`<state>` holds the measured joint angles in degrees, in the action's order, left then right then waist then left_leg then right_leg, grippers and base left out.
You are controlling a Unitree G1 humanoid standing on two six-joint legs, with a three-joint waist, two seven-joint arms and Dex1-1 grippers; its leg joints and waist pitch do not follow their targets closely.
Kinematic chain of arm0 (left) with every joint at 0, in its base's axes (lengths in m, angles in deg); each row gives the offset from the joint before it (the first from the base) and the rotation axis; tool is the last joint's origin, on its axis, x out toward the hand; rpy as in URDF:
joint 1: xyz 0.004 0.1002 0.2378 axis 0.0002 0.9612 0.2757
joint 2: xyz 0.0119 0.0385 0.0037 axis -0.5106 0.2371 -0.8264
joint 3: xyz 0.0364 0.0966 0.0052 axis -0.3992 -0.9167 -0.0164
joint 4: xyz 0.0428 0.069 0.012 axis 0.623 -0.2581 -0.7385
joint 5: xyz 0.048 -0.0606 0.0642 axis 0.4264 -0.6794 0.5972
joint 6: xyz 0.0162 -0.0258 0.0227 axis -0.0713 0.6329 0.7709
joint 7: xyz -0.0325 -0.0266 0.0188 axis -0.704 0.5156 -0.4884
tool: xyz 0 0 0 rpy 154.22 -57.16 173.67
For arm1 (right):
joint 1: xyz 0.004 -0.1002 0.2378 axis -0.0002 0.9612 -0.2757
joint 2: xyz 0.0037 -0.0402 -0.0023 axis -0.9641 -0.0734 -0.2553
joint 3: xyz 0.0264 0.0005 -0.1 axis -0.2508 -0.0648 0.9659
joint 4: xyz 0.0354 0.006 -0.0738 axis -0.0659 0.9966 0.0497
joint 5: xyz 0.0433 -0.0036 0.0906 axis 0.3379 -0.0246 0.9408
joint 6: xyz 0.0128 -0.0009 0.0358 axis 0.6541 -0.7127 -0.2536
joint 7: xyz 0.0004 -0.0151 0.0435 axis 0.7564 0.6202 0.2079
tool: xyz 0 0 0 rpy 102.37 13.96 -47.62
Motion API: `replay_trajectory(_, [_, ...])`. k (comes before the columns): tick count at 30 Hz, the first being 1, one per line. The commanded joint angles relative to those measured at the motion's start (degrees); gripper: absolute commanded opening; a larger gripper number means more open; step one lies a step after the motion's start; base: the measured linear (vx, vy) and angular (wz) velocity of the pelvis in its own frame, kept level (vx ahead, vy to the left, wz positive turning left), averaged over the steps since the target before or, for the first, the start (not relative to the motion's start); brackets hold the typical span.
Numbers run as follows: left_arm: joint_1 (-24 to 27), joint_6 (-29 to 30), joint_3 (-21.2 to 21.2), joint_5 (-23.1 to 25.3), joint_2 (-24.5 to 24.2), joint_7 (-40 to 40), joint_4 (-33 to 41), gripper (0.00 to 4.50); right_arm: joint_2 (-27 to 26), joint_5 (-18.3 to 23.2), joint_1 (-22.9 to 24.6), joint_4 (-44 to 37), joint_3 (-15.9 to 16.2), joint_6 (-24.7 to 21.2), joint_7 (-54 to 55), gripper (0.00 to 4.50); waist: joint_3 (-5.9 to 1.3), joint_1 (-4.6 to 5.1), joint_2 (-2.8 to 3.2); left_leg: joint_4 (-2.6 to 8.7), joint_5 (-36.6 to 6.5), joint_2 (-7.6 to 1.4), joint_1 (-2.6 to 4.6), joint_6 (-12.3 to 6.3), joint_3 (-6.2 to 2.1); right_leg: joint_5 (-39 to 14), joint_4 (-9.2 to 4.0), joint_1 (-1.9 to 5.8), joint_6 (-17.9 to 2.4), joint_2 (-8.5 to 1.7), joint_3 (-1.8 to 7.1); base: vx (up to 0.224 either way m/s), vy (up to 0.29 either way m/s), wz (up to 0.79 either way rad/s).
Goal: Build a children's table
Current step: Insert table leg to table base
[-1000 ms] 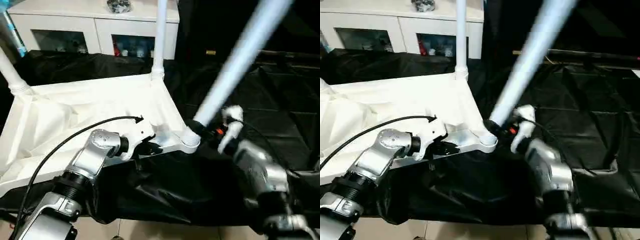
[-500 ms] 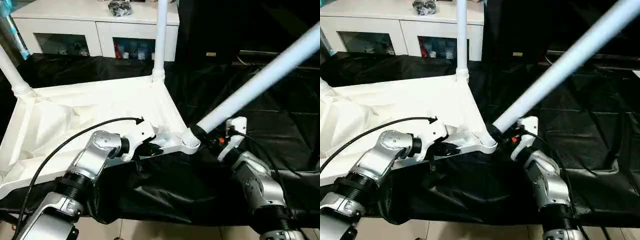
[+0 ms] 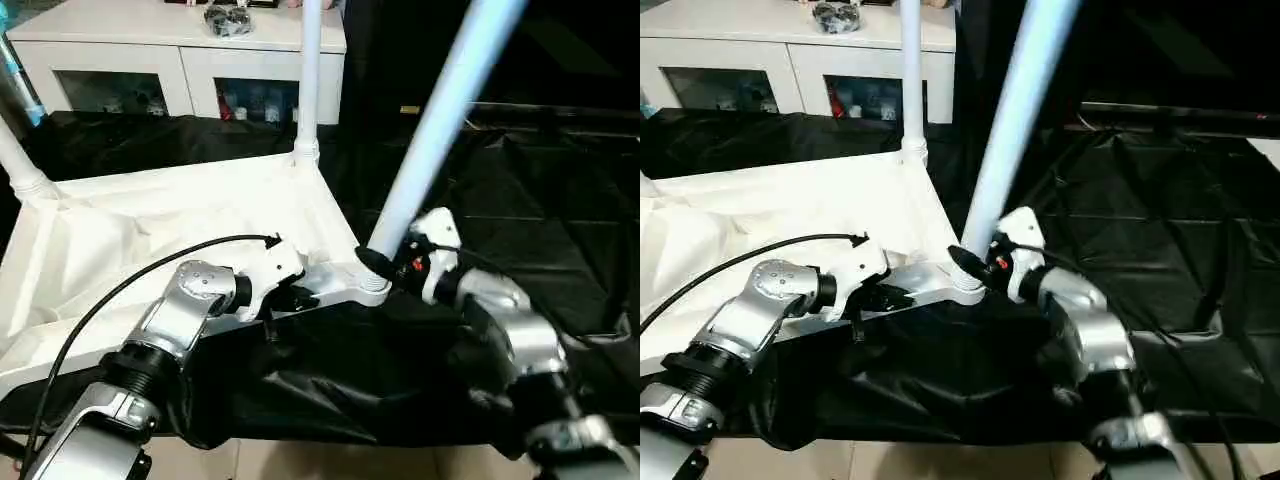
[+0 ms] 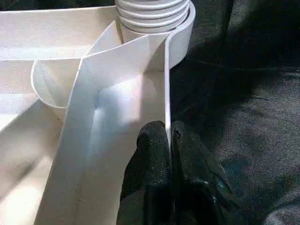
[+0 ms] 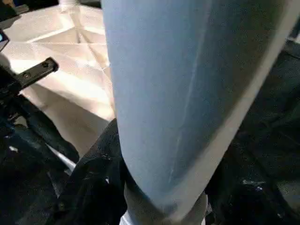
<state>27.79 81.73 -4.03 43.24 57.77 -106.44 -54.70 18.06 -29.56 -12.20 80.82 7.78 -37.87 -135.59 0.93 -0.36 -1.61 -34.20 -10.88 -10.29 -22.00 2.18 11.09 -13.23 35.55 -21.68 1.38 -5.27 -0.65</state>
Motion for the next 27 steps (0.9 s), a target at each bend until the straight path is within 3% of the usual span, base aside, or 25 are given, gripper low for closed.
replay_trajectory(1, [1.07,0.04,-1.7,0.6,0.37,-0.2,-0.71,0.0,-0.77,-1.5,2.59,3.96,5.45,-3.97,-4.32,1.87,-1.78,-0.25,0.02,5.02,-14.85,-2.84,1.14,-0.34,-1.25,-6.69,-4.54,0.95,-13.06,-2.33,1.26,0.0,0.0,0.0])
replay_trajectory(5, [1.13,-0.8,-1.97,0.29,-0.1,-1.59,-0.33,0.0,0.01,-1.25,1.61,7.02,4.28,-1.89,-5.86,1.87,-1.87,-0.26,0.12,5.04,-14.18,-2.89,1.19,-1.13,-1.22,-3.88,-4.45,1.1,-13.87,-2.35,1.17,0.0,0.0,0.0])
replay_trajectory(11, [1.07,-1.6,-2.04,0.16,-0.38,-2.16,-0.29,0.0,0.72,0.44,1.01,9.58,1.48,-0.81,-7.26,1.87,-1.89,-0.31,0.03,5.15,-14.92,-2.98,1.32,-0.78,-1.19,-4.46,-4.56,1.14,-14.34,-2.47,1.22,0.0,0.0,0.0])
replay_trajectory(19, [0.72,-1.62,-1.85,0.09,-0.22,-1.69,-0.62,0.0,-0.3,8.87,0.76,7.22,-7.5,-3.06,-6.21,1.87,-1.97,-0.43,0.03,5.09,-13.31,-2.95,1.18,-1.56,-1.12,-3.45,-4.52,1.27,-14.79,-2.53,1.22,0.0,0.0,0.0])
replay_trajectory(27, [0.61,-1.53,-1.97,0.01,-0.05,-1.8,-0.8,0.0,0.8,9.28,2.64,6.57,-8.34,-4.85,-6.21,1.87,-2.07,-1.12,0.15,4.71,-9.66,-2.96,1.28,-2.95,-0.81,0.35,-4.18,1.33,-15.4,-2.49,1.13,0.0,0.0,0.0])
